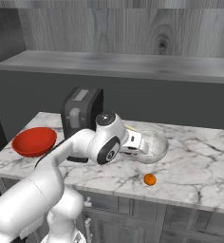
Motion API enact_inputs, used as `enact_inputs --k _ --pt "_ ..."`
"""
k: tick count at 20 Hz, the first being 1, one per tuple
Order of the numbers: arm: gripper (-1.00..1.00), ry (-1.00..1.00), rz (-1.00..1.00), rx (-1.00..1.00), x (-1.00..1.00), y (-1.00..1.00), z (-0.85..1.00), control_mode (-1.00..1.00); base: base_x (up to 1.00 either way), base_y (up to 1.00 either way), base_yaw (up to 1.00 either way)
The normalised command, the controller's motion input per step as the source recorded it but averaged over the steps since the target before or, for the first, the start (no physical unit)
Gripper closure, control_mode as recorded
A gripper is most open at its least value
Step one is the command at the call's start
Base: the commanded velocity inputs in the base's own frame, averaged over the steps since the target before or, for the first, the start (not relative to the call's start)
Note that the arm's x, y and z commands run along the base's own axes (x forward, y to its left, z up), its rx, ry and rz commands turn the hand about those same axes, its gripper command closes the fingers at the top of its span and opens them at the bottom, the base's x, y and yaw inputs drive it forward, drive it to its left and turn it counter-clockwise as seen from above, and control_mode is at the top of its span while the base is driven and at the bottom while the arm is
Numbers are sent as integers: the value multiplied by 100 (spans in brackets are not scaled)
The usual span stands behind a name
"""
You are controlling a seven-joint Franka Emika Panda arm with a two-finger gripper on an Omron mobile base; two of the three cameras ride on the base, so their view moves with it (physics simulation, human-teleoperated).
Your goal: Pick both bowls and place them on the counter. Then place the tangerine in one bowl and place the pear in the other bowl.
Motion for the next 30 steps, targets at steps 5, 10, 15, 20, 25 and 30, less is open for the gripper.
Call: enact_inputs --k 5,10,15,20,25,30 --pt "100 0 -1 0 42 -1 17 -100 0 0 0" --pt "100 2 0 2 42 -27 0 -100 0 0 0" --pt "100 8 0 1 43 -30 -9 -100 0 0 0" --pt "100 9 0 0 27 -17 -34 -100 0 0 0" --pt "100 7 0 1 11 -12 -45 -100 0 0 0" --pt "100 4 0 3 9 -12 -31 -100 0 0 0"
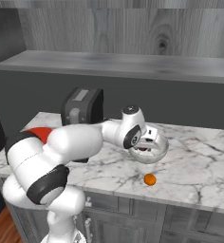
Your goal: Pick both bowls and place them on the counter. Then place the tangerine in one bowl and place the pear in the other bowl.
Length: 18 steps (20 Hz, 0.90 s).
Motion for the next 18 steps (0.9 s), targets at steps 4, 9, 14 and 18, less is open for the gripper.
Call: enact_inputs --k 4,9,14,18 --pt "100 4 1 4 2 -5 -27 -100 0 0 0" --pt "-100 3 1 4 2 -4 -19 -100 0 0 0" --pt "-100 1 1 2 1 0 -4 -100 0 0 0" --pt "-100 0 0 0 0 0 1 -100 0 0 0"
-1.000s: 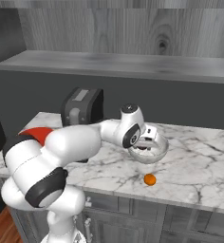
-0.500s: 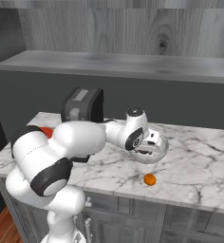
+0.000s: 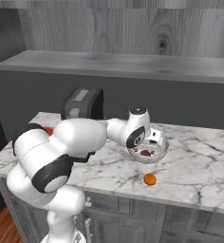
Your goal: Pick both bowls and place them on the counter. Then place the tangerine in one bowl and place the pear in the other bowl.
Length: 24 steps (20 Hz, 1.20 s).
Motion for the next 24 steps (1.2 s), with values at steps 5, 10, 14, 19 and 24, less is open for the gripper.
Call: enact_inputs --k 5,10,14,19,24 --pt "-100 -1 0 0 -3 10 21 -100 0 0 0" --pt "-100 -4 0 0 -20 16 51 -100 0 0 0" --pt "-100 -3 -2 0 -43 1 40 -100 0 0 0" --pt "-100 -3 -5 0 -65 0 31 -100 0 0 0" --pt "-100 0 -4 0 -80 0 -1 -100 0 0 0"
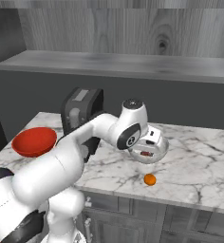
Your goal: Pick both bowls and place them on the counter. Then place the tangerine in one bowl and place the pear in the other bowl.
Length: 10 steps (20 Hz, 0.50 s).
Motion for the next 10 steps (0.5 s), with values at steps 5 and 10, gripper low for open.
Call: enact_inputs --k 5,10 --pt "-100 0 0 0 -72 -8 -20 -100 0 0 0" --pt "-100 0 3 0 -10 -8 -26 -100 0 0 0"
